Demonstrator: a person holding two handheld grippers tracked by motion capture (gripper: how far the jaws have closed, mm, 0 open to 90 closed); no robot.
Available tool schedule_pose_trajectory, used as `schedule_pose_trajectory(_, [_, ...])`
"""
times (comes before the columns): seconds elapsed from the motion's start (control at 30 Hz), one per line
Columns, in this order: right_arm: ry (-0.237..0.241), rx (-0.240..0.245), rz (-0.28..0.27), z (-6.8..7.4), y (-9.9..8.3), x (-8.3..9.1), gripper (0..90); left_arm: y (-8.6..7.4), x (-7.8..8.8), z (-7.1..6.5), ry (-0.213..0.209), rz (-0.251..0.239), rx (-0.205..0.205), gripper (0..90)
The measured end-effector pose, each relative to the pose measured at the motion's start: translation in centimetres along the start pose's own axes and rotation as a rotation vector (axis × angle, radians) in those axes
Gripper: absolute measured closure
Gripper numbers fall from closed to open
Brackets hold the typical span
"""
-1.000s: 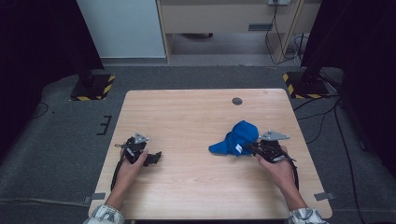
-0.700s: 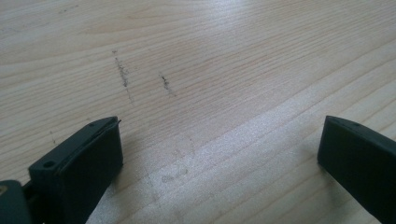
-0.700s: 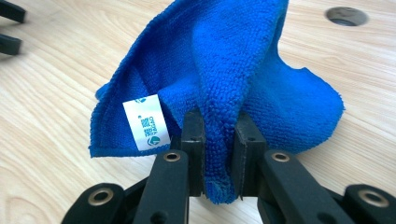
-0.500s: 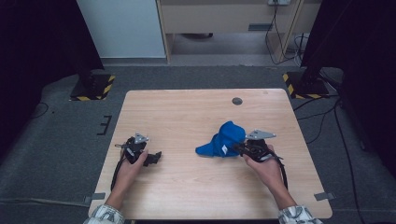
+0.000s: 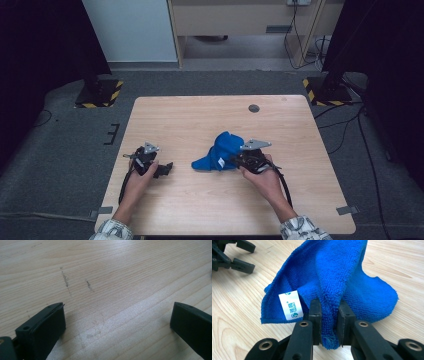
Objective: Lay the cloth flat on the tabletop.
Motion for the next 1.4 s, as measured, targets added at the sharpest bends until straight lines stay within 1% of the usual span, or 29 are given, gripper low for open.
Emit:
schedule_pose_trajectory(0.17, [0.009,0.018,0.016,1.1,0.3,-1.0,76.2,0.0,0.0,0.0,0.000,0.000,-0.001,0.0])
schedule_pose_trajectory(0.2, [0.013,0.021,0.021,1.5,0.4,-1.4,76.0,0.0,0.0,0.0,0.000,0.001,-0.001,0.0])
schedule_pose_trajectory(0.27, [0.014,0.019,0.022,1.7,0.5,-1.6,76.0,0.0,0.0,0.0,0.000,0.001,-0.002,0.0])
schedule_pose_trajectory(0.37, [0.024,0.030,0.041,2.6,0.5,-2.2,75.8,0.0,0.0,0.0,0.000,0.001,-0.001,0.0])
schedule_pose_trajectory(0.57, [0.025,0.034,0.067,3.3,0.1,-2.6,75.1,0.0,0.0,0.0,0.000,0.000,0.000,0.0])
schedule_pose_trajectory(0.67, [0.022,0.038,0.074,3.3,0.0,-2.8,71.8,0.0,0.0,0.0,0.000,0.000,0.000,0.0])
schedule_pose_trajectory(0.73, [0.027,0.046,0.079,3.4,-0.1,-2.9,67.1,0.0,0.0,0.0,0.000,0.000,0.000,0.0])
schedule_pose_trajectory(0.77, [0.019,0.049,0.079,3.2,-0.1,-2.9,60.9,0.0,0.0,0.0,0.000,0.000,0.000,0.0])
schedule_pose_trajectory(0.8, [0.019,0.049,0.079,3.2,-0.1,-2.9,60.9,0.0,0.0,0.0,0.000,0.000,0.000,0.0])
schedule_pose_trajectory(0.83, [0.017,0.046,0.079,3.2,-0.1,-2.9,59.0,0.0,0.0,0.0,0.000,0.000,0.000,0.0])
schedule_pose_trajectory(0.87, [0.013,0.045,0.085,3.0,-0.2,-2.8,53.2,0.0,0.0,0.0,0.000,0.000,-0.001,0.0])
schedule_pose_trajectory(0.9, [0.009,0.041,0.082,3.0,-0.1,-2.8,50.0,0.0,0.0,0.0,0.000,0.000,0.000,0.0])
schedule_pose_trajectory(0.93, [0.012,0.044,0.084,3.0,-0.2,-2.8,47.5,0.0,0.0,0.0,0.000,0.000,0.000,0.0])
schedule_pose_trajectory(0.97, [0.012,0.044,0.084,3.0,-0.2,-2.8,47.5,0.0,0.0,0.0,0.000,0.000,0.000,0.0])
schedule_pose_trajectory(1.0, [0.015,0.050,0.087,3.0,-0.2,-2.7,45.0,0.0,0.0,0.0,0.000,0.000,0.000,0.0])
schedule_pose_trajectory(1.07, [0.004,0.062,0.087,3.1,-0.3,-2.6,37.4,0.0,0.0,0.0,0.000,0.000,-0.001,0.0])
schedule_pose_trajectory(1.1, [-0.020,0.065,0.079,2.9,-0.2,-2.4,29.6,0.0,0.0,0.0,0.000,0.000,0.000,0.0])
schedule_pose_trajectory(1.13, [-0.026,0.063,0.076,2.8,-0.2,-2.3,26.7,0.0,0.0,0.0,0.000,0.000,0.000,0.0])
schedule_pose_trajectory(1.17, [-0.026,0.063,0.076,2.8,-0.2,-2.3,26.7,0.0,0.0,0.0,0.000,0.000,0.000,0.0])
schedule_pose_trajectory(1.27, [-0.028,0.056,0.076,2.6,-0.3,-2.2,18.0,0.0,0.0,0.0,0.000,0.000,0.000,0.0])
schedule_pose_trajectory(1.33, [-0.035,0.059,0.069,2.5,-0.3,-2.0,15.0,0.0,0.0,0.0,0.000,0.000,-0.001,0.0])
schedule_pose_trajectory(1.4, [-0.028,0.052,0.068,2.5,-0.3,-1.9,12.7,0.0,0.0,0.0,0.000,0.000,0.000,0.0])
Point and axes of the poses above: each handheld gripper's, and its own axes: x roughly backward along the jaws, y roughly out of its top, z roughly to its left, the point moved 10 cm from there along -x, roughly forward along the jaws, and after that the axes turned 11 degrees about y, right-handed, at the moved point
